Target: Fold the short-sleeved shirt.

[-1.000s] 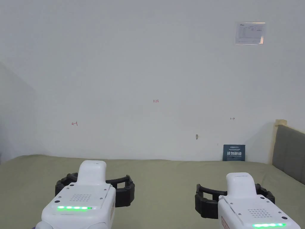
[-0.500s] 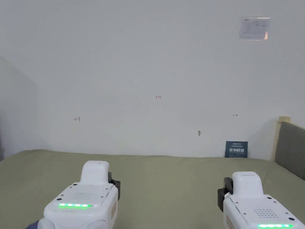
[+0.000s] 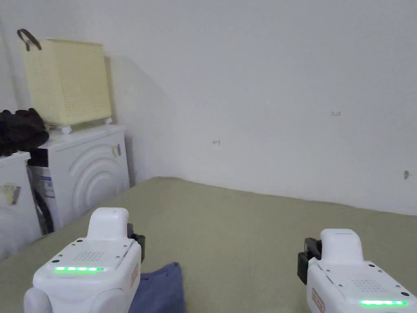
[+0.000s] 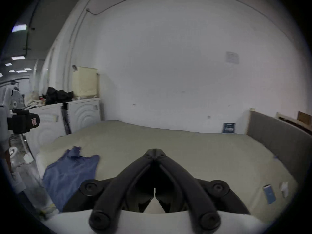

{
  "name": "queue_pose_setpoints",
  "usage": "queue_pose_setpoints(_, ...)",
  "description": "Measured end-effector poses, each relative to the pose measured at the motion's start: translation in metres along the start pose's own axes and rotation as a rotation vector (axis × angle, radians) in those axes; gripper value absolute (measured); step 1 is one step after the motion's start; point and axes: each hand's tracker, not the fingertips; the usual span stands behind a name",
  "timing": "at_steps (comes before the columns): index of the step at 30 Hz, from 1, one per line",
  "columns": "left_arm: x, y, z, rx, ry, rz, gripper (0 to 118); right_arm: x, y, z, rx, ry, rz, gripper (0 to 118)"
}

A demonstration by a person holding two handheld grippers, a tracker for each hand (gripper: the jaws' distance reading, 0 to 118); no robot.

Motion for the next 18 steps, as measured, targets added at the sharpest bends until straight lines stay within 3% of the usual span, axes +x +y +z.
queue_pose_setpoints(8,-0.073,-0.015,0.003,-0.043,0.156,0.007,1,-0.059,-0.011,-0.034,-0.028,0.13,0.021,0)
queue_pose_setpoints(18,-0.08,-0.037,-0.039,-0.12,0.138,0.04,1,-0.063,-0.024,-0.055,-0.065,0.129,0.047,0)
